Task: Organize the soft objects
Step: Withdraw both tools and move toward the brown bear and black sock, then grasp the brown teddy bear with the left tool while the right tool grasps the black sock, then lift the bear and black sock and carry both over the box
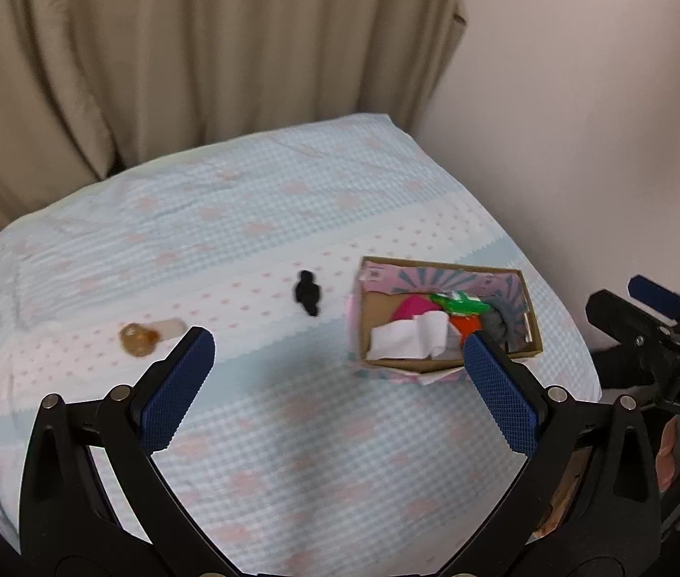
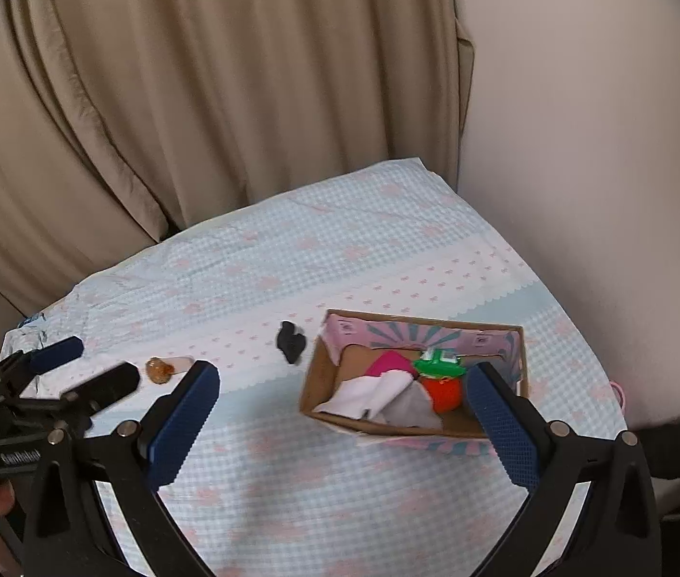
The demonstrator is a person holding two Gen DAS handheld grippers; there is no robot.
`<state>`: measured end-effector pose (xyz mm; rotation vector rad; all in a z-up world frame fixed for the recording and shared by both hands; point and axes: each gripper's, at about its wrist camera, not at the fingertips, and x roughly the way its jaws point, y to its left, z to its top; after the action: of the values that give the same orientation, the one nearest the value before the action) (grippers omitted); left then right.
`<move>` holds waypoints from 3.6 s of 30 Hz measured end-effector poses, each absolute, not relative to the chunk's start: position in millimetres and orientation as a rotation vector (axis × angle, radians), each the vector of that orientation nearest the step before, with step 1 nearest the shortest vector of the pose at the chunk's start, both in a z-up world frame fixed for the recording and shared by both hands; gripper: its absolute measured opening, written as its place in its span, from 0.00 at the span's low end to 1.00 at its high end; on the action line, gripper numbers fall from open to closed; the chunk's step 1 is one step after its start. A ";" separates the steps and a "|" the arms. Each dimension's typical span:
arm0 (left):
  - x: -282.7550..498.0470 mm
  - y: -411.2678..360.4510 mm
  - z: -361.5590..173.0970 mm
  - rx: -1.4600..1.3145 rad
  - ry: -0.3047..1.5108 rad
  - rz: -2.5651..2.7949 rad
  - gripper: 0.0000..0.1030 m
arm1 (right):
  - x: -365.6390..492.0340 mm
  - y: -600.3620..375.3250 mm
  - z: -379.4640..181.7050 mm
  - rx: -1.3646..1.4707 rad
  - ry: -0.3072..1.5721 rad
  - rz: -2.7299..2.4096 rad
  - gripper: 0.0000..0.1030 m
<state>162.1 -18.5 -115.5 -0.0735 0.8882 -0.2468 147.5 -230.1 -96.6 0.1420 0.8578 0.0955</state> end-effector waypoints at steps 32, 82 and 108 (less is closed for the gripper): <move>216.7 222.7 -285.8 -0.071 0.833 -0.137 1.00 | 195.7 -28.3 -245.3 0.187 0.867 0.064 1.00; 311.0 235.3 -434.2 -0.151 0.805 -0.078 0.59 | 338.6 -44.9 -422.5 0.136 0.853 -0.067 0.22; 265.5 96.6 -193.7 -0.108 0.728 -0.234 0.59 | 210.9 -149.9 -193.8 0.276 0.772 -0.111 0.22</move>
<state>265.5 96.6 -193.7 -0.1077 0.7284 -0.2340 210.9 -149.9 -193.8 0.2764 0.7721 -0.1110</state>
